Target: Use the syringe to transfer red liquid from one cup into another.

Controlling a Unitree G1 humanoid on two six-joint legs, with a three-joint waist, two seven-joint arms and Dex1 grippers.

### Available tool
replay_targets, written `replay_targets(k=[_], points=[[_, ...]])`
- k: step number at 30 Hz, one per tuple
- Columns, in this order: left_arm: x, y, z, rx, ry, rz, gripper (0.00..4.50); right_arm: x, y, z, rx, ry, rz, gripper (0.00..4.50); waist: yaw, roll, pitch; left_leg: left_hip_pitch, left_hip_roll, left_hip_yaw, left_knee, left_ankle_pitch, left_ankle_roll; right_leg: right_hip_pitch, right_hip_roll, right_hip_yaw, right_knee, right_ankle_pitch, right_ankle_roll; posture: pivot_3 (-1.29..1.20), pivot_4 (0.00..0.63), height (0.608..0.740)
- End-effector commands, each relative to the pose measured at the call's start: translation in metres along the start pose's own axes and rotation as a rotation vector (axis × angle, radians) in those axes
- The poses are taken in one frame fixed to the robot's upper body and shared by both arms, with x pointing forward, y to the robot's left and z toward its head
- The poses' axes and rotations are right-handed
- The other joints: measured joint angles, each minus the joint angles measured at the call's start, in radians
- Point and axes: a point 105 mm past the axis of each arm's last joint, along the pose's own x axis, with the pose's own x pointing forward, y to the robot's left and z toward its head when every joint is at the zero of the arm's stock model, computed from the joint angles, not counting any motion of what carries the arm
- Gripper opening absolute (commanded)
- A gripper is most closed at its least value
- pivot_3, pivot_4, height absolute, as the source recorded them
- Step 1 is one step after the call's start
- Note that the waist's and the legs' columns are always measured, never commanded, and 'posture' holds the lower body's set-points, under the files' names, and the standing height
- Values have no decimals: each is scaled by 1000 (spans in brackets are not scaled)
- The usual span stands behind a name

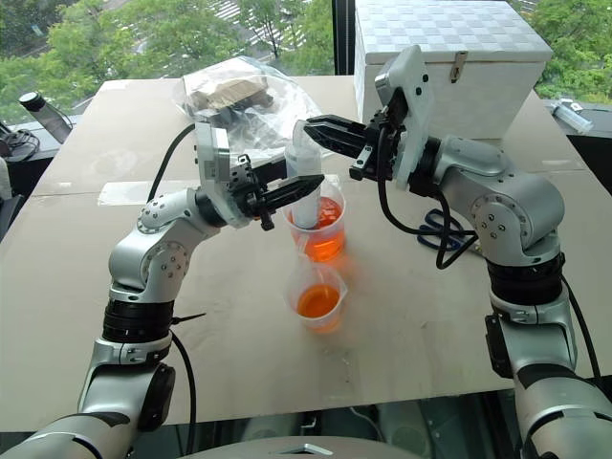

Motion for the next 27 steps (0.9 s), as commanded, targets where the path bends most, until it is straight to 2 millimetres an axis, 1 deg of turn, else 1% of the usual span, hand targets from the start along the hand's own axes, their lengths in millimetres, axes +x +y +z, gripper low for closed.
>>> replay_targets(k=[1,2,3,10,11,13,17,21,24,27], points=[[5,-5,16,59,-44,-52,1385,1,2,14,-5,-25,14,624,0,0,0,0,0,0,0,0,0,0,0,0,0,0,0,0,150,740],[5,-5,16,60,-44,-54,1385,2,1,14,16,-28,6,862,0,0,0,0,0,0,0,0,0,0,0,0,0,0,0,0,150,740],[5,-5,17,61,-45,-56,1385,3,1,15,34,-30,4,1306,0,0,0,0,0,0,0,0,0,0,0,0,0,0,0,0,150,740],[6,-4,16,64,-45,-56,1385,8,2,17,99,-34,5,1306,0,0,0,0,0,0,0,0,0,0,0,0,0,0,0,0,150,740],[6,-4,16,64,-45,-56,1385,8,2,17,101,-32,2,802,-1,0,0,0,0,0,0,0,0,0,0,0,0,0,0,0,150,740],[6,-4,16,65,-48,-54,1385,8,3,15,100,-20,11,81,-1,0,0,0,0,0,0,0,0,0,0,0,0,0,0,0,150,740],[6,-4,15,64,-49,-52,1385,7,1,16,100,-27,1,81,-1,0,0,0,0,0,0,0,0,0,0,0,0,0,0,0,150,740],[7,-4,13,58,-45,-52,1385,7,-2,22,92,-56,-7,81,-1,0,0,0,0,0,0,0,0,0,0,0,0,0,0,0,150,740],[7,-4,10,55,-41,-52,1385,6,-7,32,89,-99,-26,81,-1,0,0,0,0,0,0,0,0,0,0,0,0,0,0,0,150,740],[8,-5,8,44,-41,-52,1385,4,-16,43,100,-150,-67,81,-1,0,0,0,0,0,0,0,0,0,0,0,0,0,0,0,150,740]])
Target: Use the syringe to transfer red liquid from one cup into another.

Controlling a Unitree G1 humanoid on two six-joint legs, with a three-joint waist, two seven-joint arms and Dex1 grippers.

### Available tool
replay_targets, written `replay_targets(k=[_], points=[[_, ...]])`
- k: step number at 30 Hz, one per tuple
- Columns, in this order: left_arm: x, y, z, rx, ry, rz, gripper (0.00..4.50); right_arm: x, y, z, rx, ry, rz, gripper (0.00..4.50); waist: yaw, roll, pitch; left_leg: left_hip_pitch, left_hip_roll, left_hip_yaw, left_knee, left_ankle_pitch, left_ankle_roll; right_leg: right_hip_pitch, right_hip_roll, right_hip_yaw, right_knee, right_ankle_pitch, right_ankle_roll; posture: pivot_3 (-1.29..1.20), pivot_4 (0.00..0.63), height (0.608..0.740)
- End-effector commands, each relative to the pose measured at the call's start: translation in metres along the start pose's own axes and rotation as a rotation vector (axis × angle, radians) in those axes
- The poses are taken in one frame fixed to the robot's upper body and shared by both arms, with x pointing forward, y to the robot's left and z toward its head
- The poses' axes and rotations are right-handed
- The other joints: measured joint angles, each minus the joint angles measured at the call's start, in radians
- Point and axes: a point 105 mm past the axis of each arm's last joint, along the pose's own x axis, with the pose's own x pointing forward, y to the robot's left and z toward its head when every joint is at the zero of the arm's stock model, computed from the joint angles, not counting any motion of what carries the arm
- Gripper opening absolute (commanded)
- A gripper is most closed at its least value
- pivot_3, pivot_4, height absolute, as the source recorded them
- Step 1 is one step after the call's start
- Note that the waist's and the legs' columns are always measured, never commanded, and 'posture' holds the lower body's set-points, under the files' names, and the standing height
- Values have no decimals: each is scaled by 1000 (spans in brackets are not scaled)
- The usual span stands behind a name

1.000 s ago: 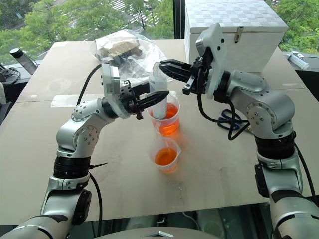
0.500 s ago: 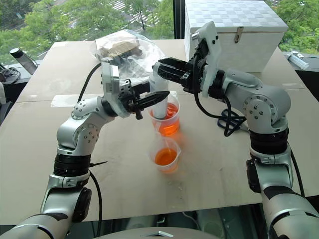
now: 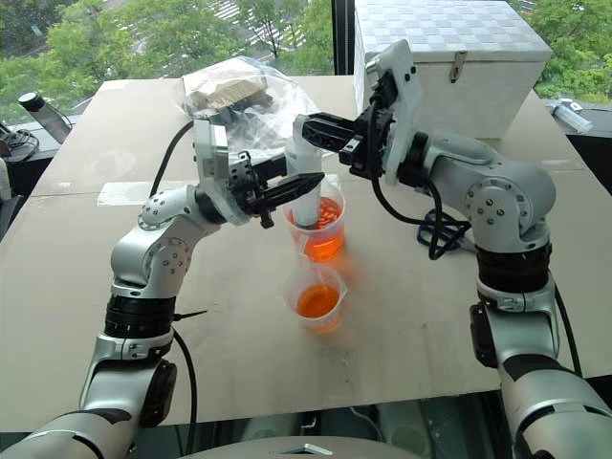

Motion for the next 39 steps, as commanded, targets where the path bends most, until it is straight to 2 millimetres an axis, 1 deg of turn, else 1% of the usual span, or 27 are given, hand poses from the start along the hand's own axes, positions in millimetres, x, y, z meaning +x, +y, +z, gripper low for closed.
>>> replay_targets(k=[1,5,13,21,24,25,26,27,28,31,33,36,39], points=[[6,-7,3,22,-17,-38,1385,-9,-10,46,-43,-177,-67,81,0,0,0,0,0,0,0,0,0,0,0,0,0,0,0,0,150,740],[5,-7,1,17,-12,-38,1385,-13,-18,58,-16,-228,-100,81,0,0,0,0,0,0,0,0,0,0,0,0,0,0,0,0,150,740],[5,-6,0,14,-6,-41,1385,-16,-20,71,43,-303,-107,81,-1,0,0,0,0,0,0,0,0,0,0,0,0,0,0,0,150,740],[5,-6,-1,16,-3,-43,1385,-16,-18,71,45,-313,-108,81,0,0,0,0,0,0,0,0,0,0,0,0,0,0,0,0,150,740],[5,-6,-1,18,-3,-43,1385,-16,-18,66,29,-288,-104,81,-1,0,0,0,0,0,-1,0,0,0,0,0,0,0,0,0,150,740],[5,-6,-1,19,-4,-42,1385,-15,-17,61,12,-254,-99,560,0,0,0,0,0,0,-1,0,0,0,0,0,0,0,0,0,150,740],[5,-5,0,21,-5,-41,1385,-15,-16,56,1,-225,-91,734,2,0,0,0,0,0,-1,0,0,0,0,0,0,0,0,0,150,740],[6,-5,1,24,-8,-38,1385,-16,-14,52,-12,-200,-80,1122,3,0,0,0,0,0,-1,0,0,0,0,0,0,0,0,0,150,740],[6,-3,2,28,-14,-33,1385,-16,-14,49,-25,-180,-78,1640,3,0,0,0,0,0,-1,0,0,0,0,0,0,0,0,0,150,740],[6,-1,8,39,-36,-23,1385,-22,-12,38,-63,-113,-58,2992,1,0,0,0,0,0,-1,0,0,0,0,0,0,0,0,0,150,740],[7,1,12,48,-45,-20,1385,-29,-13,38,-78,-102,-55,2992,1,0,0,0,0,0,-1,0,0,0,0,0,0,0,0,0,150,740],[8,2,18,73,-54,-19,1385,-45,-16,44,-98,-103,-57,2992,0,0,0,0,0,0,-2,0,0,0,0,0,-1,0,0,0,150,740],[9,5,24,94,-65,-12,1385,-59,-16,43,-115,-80,-52,2992,3,0,0,0,0,0,-2,0,0,0,0,0,-1,0,0,0,150,740]])
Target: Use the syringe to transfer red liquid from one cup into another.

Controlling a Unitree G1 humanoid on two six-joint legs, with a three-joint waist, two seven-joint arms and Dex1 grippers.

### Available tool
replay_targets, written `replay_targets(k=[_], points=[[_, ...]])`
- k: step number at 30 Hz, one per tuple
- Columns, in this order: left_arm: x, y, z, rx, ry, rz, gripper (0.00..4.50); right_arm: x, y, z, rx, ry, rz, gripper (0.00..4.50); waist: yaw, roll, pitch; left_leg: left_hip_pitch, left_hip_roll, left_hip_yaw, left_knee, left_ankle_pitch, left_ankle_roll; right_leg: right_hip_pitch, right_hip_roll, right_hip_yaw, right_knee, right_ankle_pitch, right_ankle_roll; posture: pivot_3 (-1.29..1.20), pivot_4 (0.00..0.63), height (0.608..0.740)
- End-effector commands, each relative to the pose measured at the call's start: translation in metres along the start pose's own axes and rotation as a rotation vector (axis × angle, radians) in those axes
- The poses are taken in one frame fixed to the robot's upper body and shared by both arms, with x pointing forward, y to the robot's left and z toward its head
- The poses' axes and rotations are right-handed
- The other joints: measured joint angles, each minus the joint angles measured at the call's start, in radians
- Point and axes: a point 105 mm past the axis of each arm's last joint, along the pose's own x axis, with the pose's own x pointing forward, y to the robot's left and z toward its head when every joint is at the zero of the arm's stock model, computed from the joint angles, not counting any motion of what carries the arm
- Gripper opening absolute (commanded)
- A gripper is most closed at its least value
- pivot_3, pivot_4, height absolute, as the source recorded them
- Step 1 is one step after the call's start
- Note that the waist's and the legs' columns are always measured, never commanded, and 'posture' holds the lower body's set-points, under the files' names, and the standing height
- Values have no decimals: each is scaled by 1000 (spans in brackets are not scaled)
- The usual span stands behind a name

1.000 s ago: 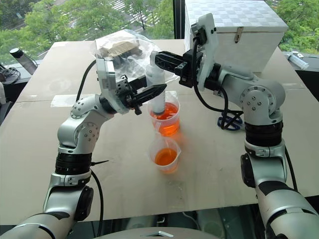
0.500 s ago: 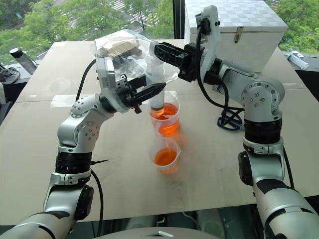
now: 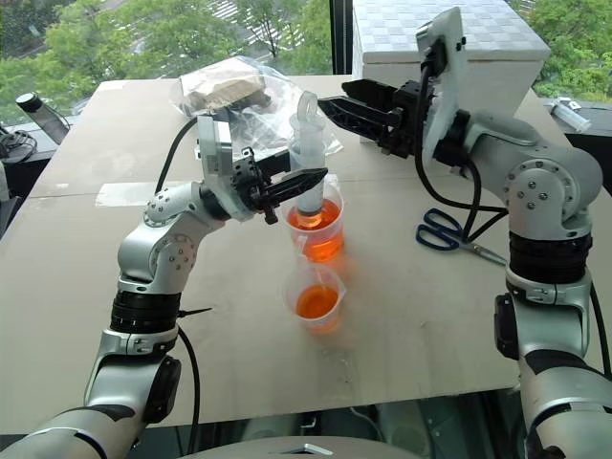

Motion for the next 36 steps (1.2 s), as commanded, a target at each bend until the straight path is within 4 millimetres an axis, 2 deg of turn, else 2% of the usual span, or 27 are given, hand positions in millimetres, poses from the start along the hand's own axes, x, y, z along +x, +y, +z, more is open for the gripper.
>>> replay_targets(k=[1,3,7,18,21,25,27,29,31,36], points=[[3,3,20,73,-48,-3,1385,-17,6,14,-66,-35,31,2992,1,0,0,0,0,0,0,0,0,0,0,0,0,0,0,0,150,740],[4,7,26,88,-59,4,1385,-29,5,10,-78,-11,33,2992,2,0,0,0,0,0,0,0,0,0,0,0,0,0,0,0,150,740],[7,10,35,107,-71,3,1385,-38,0,11,-91,-10,-8,2992,-1,0,0,0,0,0,0,0,0,0,0,0,0,0,0,0,150,740],[17,4,53,107,-89,-24,1385,-43,-6,9,-78,-48,-67,2992,0,0,0,0,0,0,0,0,0,0,0,0,0,0,0,0,150,740],[15,-2,54,57,-76,-42,1385,-50,-19,7,-74,-53,-142,2992,0,0,0,0,0,0,0,0,0,0,0,0,0,0,0,0,150,740],[10,-13,68,-2,-135,-82,1385,-62,-42,10,-55,-94,-269,2992,0,0,0,0,0,0,0,0,0,0,0,0,0,0,0,0,150,740],[6,-20,76,-47,-165,-118,1385,-66,-39,15,-44,-131,-248,2992,0,0,0,0,0,0,0,0,0,0,0,0,0,0,0,0,150,740],[4,-29,80,-77,-168,-166,1385,-70,-25,18,-40,-154,-168,2992,0,0,0,0,0,0,0,0,0,0,0,0,0,0,0,0,150,740],[1,-39,81,-98,-156,-211,1385,-74,-11,18,-38,-147,-95,2992,0,0,0,0,0,0,-1,0,0,0,0,0,0,0,0,0,150,740],[-5,-65,76,-171,-121,-301,1385,-87,2,15,-33,-100,-47,2992,1,0,0,0,0,0,-1,0,0,1,0,0,-1,0,0,0,150,740]])
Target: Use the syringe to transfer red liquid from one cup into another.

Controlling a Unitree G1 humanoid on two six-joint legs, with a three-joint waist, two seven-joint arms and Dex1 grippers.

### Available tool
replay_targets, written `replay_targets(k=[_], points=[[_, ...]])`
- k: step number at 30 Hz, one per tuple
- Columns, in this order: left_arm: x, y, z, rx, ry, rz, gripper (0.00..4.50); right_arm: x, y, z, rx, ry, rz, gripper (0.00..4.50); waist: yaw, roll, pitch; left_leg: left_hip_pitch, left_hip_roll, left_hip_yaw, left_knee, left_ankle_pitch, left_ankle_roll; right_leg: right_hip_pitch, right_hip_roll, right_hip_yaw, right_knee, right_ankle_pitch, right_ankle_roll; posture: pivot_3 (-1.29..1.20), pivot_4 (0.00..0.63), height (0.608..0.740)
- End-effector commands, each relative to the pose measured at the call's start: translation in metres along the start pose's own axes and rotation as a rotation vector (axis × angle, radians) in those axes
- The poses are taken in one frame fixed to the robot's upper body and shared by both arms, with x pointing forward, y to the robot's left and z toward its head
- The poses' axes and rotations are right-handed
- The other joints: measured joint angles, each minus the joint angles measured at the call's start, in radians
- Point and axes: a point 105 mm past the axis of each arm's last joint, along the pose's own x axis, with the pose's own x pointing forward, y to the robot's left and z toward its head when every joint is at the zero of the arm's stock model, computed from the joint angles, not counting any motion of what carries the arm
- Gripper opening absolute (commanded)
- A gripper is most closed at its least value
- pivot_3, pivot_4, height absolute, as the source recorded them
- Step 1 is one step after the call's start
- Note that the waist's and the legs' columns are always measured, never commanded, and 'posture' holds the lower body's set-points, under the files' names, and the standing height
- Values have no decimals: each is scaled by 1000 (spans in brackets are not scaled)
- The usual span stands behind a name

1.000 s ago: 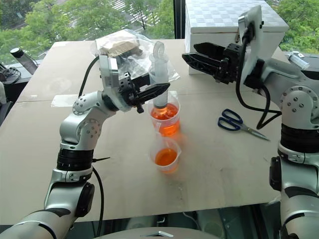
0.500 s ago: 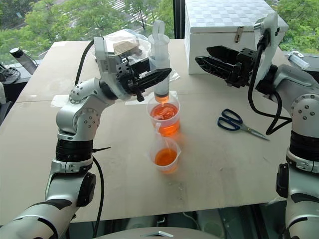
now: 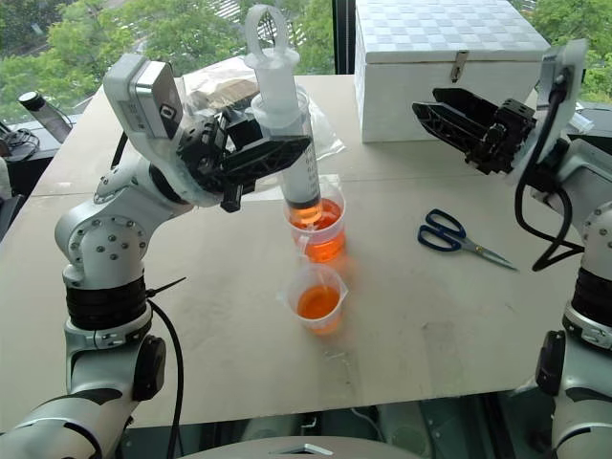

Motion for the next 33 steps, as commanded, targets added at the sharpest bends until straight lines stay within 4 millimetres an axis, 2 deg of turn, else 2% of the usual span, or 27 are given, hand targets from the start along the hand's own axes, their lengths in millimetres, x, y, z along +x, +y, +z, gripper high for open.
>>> replay_targets(k=[1,7,12,18,30,32,33], points=[[2,-28,1,-16,6,-88,1385,-11,18,14,-45,-7,62,2992,0,0,0,0,0,0,0,0,0,0,0,0,-1,0,0,0,150,740],[-3,-41,-17,-41,76,-107,1385,-10,40,12,0,3,162,2992,-2,0,0,2,0,0,0,0,0,0,1,1,1,0,0,0,150,740],[-4,-48,-34,-40,117,-120,1385,-4,68,7,34,33,274,2992,1,0,0,1,0,0,0,0,0,1,1,1,0,0,0,0,150,740],[-8,-43,-43,-54,113,-93,1385,9,95,1,47,66,375,2992,1,0,0,1,0,0,0,0,0,1,1,0,0,0,0,0,150,740],[-7,-38,-52,-24,130,-84,1385,37,103,-4,55,81,358,2992,1,0,0,1,0,0,0,0,0,1,0,0,-1,0,0,0,150,740],[-6,-37,-52,-20,129,-81,1385,39,103,-6,58,90,351,2106,1,0,0,1,0,0,0,0,0,1,0,0,-1,0,0,0,150,740],[-6,-36,-53,-19,127,-79,1385,39,103,-6,57,94,349,1862,1,0,0,1,0,0,0,0,0,1,0,0,-1,0,0,0,150,740]])
